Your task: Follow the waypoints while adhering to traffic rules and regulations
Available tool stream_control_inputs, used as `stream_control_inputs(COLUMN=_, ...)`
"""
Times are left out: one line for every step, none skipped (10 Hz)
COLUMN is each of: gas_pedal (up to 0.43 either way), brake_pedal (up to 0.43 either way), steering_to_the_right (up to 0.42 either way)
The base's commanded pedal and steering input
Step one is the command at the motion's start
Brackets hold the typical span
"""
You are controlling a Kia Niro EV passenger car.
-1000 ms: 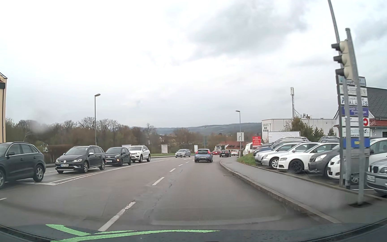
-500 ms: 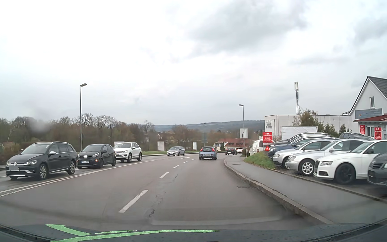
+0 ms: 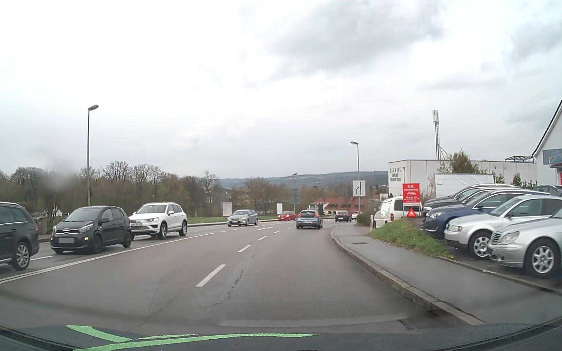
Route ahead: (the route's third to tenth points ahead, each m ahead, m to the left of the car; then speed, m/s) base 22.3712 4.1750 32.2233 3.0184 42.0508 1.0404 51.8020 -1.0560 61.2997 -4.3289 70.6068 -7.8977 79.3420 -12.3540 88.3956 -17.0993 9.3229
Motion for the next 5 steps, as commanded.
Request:
stream_control_inputs(gas_pedal=0.0, brake_pedal=0.0, steering_to_the_right=0.014)
stream_control_inputs(gas_pedal=0.0, brake_pedal=0.0, steering_to_the_right=0.014)
stream_control_inputs(gas_pedal=0.0, brake_pedal=0.0, steering_to_the_right=0.015)
stream_control_inputs(gas_pedal=0.0, brake_pedal=0.0, steering_to_the_right=0.016)
stream_control_inputs(gas_pedal=0.0, brake_pedal=0.0, steering_to_the_right=0.018)
